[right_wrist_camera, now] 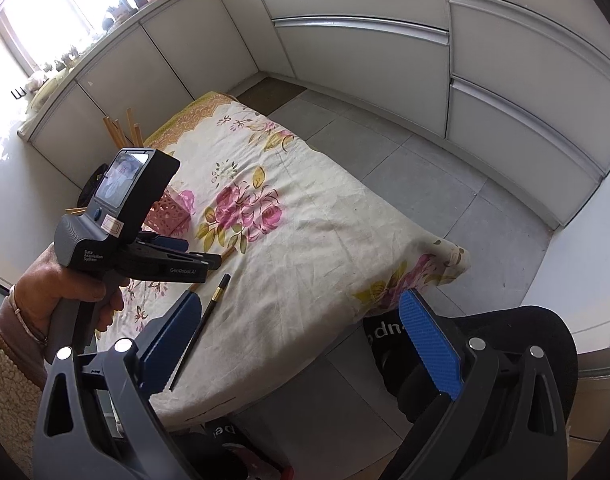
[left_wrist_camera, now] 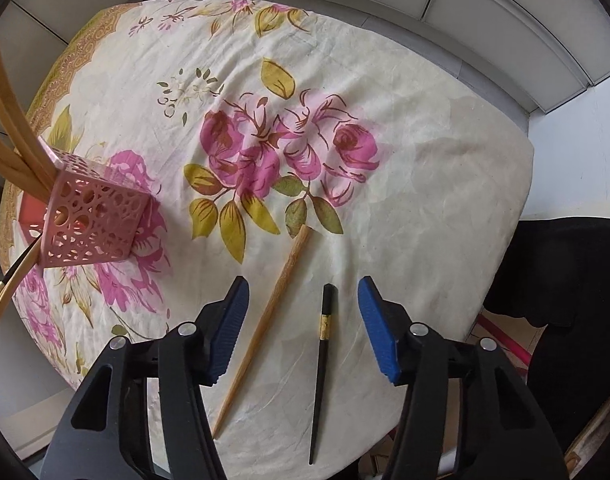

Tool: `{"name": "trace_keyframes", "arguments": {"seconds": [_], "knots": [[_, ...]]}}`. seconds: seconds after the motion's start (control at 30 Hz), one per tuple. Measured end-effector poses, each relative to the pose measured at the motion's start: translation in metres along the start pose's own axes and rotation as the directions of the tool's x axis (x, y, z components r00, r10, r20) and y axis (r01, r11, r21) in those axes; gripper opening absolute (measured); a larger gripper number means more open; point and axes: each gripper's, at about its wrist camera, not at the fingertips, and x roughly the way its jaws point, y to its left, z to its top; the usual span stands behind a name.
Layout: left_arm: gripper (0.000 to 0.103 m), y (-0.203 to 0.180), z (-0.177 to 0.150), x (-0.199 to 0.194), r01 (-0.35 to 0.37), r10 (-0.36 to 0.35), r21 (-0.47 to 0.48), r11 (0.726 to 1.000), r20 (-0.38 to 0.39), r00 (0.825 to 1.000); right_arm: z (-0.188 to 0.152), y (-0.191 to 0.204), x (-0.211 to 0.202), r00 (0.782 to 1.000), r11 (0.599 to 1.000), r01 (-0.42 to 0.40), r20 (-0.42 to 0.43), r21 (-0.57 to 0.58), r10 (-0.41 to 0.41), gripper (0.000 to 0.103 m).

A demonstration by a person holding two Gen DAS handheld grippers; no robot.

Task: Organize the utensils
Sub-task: 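Move both grippers to the last wooden chopstick and the black chopstick, then grasp the wooden chopstick with the left gripper while the right gripper grasps the black chopstick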

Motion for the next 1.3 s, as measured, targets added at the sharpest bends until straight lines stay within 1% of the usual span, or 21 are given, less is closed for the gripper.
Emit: {"name": "trace_keyframes", "arguments": {"seconds": [0.07, 0.17, 0.23, 0.33, 0.4, 0.47, 0.5, 0.57, 0.63, 0.67, 0.7, 0.8, 0.87, 0.93, 1.0, 1.07, 1.13, 1.17, 1.2, 1.23, 1.3], "knots": [[0.049, -0.002, 0.004, 0.006, 0.012, -0.012, 0.016, 1.0, -0.008, 1.0, 0.0, 0.001, 0.003, 1.0, 1.0, -0.002, -0.014, 0.003, 0.002, 0.096], [0.036, -0.004, 0.011, 0.016, 0.019, -0.018, 0.025, 1.0, -0.027, 0.999, 0.0, 0.001, 0.01, 0.999, 1.0, -0.004, -0.038, 0.011, 0.005, 0.096], [0.036, -0.003, 0.015, 0.022, 0.011, -0.011, 0.017, 1.0, -0.03, 0.999, 0.0, 0.001, 0.013, 0.999, 1.0, -0.006, -0.049, 0.013, 0.006, 0.096], [0.032, 0.001, 0.021, 0.03, 0.014, -0.014, -0.003, 1.0, -0.038, 0.999, 0.0, 0.0, 0.015, 0.999, 1.0, -0.001, -0.054, 0.013, 0.001, 0.096], [0.029, 0.0, 0.023, 0.036, 0.03, -0.03, 0.0, 1.0, -0.049, 0.998, 0.0, 0.001, 0.017, 0.998, 1.0, 0.003, -0.057, 0.012, -0.002, 0.096], [0.025, 0.0, 0.022, 0.047, 0.021, -0.021, 0.008, 1.0, -0.069, 0.997, 0.001, 0.001, 0.019, 0.998, 1.0, 0.005, -0.065, 0.016, -0.004, 0.096], [0.019, 0.002, 0.021, 0.048, 0.041, -0.04, 0.009, 0.999, -0.05, 0.998, 0.001, 0.001, 0.021, 0.998, 1.0, 0.005, -0.07, 0.019, -0.004, 0.096], [0.015, 0.007, 0.019, 0.05, 0.075, -0.075, -0.003, 0.997, -0.035, 0.997, 0.001, 0.001, 0.023, 0.997, 1.0, 0.007, -0.079, 0.022, -0.005, 0.096], [0.011, 0.011, 0.017, 0.052, 0.07, -0.07, -0.018, 0.997, -0.013, 0.997, 0.002, 0.004, 0.027, 0.996, 1.0, 0.005, -0.09, 0.022, -0.003, 0.096], [0.008, 0.012, 0.015, 0.052, 0.052, -0.052, -0.021, 0.998, 0.004, 0.999, 0.002, 0.006, 0.029, 0.995, 1.0, 0.001, -0.097, 0.02, 0.001, 0.096], [0.006, 0.013, 0.012, 0.053, 0.017, -0.016, -0.029, 0.999, 0.022, 1.0, 0.003, 0.009, 0.032, 0.994, 1.0, -0.004, -0.106, 0.017, 0.006, 0.096], [0.006, 0.033, -0.013, 0.039, 0.0, 0.008, -0.076, 0.997, 0.104, 0.994, 0.006, 0.022, 0.049, 0.988, 1.0, -0.007, -0.156, -0.006, 0.006, 0.096], [0.006, 0.04, -0.031, 0.024, -0.012, 0.03, -0.11, 0.994, 0.163, 0.986, 0.009, 0.034, 0.066, 0.98, 1.0, -0.014, -0.198, -0.011, 0.012, 0.096], [0.006, 0.047, -0.053, 0.007, -0.03, 0.065, -0.154, 0.988, 0.223, 0.973, 0.012, 0.047, 0.088, 0.962, 1.0, -0.028, -0.27, 0.005, 0.029, 0.096], [0.006, 0.054, -0.074, -0.013, -0.037, 0.096, -0.209, 0.977, 0.279, 0.955, 0.017, 0.062, 0.113, 0.936, 0.999, -0.032, -0.348, 0.035, 0.042, 0.095], [0.006, 0.061, -0.096, -0.033, -0.025, 0.118, -0.267, 0.963, 0.34, 0.933, 0.019, 0.076, 0.139, 0.905, 0.997, -0.02, -0.423, 0.069, 0.048, 0.084], [0.006, 0.066, -0.114, -0.052, -0.03, 0.153, -0.31, 0.95, 0.383, 0.911, 0.02, 0.086, 0.165, 0.862, 0.996, 0.012, -0.506, 0.084, 0.032, 0.062], [0.006, 0.066, -0.12, -0.059, -0.031, 0.168, -0.328, 0.944, 0.399, 0.901, 0.02, 0.092, 0.178, 0.84, 0.996, 0.03, -0.543, 0.082, 0.02, 0.058], [0.006, 0.068, -0.127, -0.066, -0.023, 0.177, -0.346, 0.938, 0.42, 0.89, 0.018, 0.096, 0.188, 0.82, 0.996, 0.054, -0.573, 0.077, -0.001, 0.049], [0.006, 0.07, -0.133, -0.072, -0.014, 0.184, -0.362, 0.932, 0.439, 0.879, 0.017, 0.1, 0.198, 0.804, 0.994, 0.079, -0.595, 0.073, -0.02, 0.045], [0.006, 0.068, -0.141, -0.088, -0.016, 0.206, -0.38, 0.925, 0.465, 0.861, 0.015, 0.108, 0.21, 0.796, 0.991, 0.124, -0.601, 0.056, -0.065, 0.043]]}}
